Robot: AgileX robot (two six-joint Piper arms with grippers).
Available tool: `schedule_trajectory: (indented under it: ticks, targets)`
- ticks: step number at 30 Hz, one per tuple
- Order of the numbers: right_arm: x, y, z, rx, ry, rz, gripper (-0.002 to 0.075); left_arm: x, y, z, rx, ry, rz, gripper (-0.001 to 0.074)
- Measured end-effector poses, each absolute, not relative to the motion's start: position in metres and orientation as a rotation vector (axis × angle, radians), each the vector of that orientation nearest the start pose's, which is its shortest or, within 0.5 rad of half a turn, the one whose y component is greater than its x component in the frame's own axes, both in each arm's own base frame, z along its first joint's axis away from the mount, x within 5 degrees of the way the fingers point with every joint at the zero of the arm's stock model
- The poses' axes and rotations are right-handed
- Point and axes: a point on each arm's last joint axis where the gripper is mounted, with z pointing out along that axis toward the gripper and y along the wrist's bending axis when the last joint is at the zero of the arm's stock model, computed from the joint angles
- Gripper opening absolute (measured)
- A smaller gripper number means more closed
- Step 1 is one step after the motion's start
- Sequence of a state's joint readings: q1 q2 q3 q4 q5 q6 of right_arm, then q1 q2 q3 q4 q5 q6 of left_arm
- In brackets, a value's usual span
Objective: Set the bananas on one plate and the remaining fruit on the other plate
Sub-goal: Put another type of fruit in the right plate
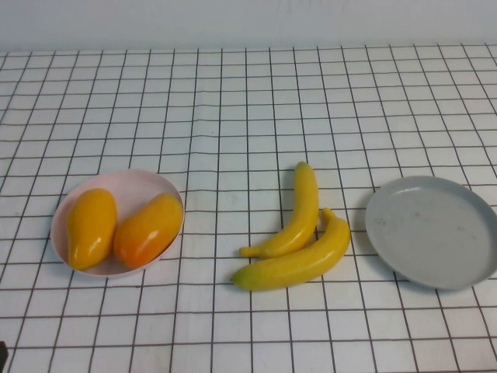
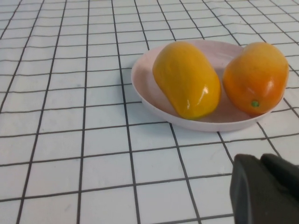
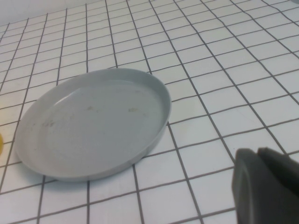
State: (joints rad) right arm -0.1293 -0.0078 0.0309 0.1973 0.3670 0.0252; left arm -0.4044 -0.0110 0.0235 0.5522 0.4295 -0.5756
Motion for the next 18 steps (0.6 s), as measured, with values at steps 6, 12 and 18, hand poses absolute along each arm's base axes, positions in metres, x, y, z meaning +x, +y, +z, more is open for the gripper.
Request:
schedule_trajectory:
  ticks: [6, 12, 18]
  targets:
    - [0.053, 0.0, 0.171, 0.267, 1.849, 0.121, -0.0016, 0.054, -0.004, 0.173, 0.193, 1.852, -0.138, -0.0003]
    - [0.053, 0.0, 0.171, 0.267, 1.849, 0.121, -0.0016, 0.054, -0.007, 0.174, 0.271, 1.824, -0.129, -0.0004]
    - [0.053, 0.0, 0.171, 0.267, 1.849, 0.121, -0.0016, 0.056, -0.009, 0.186, 0.326, 1.676, -0.075, -0.0004]
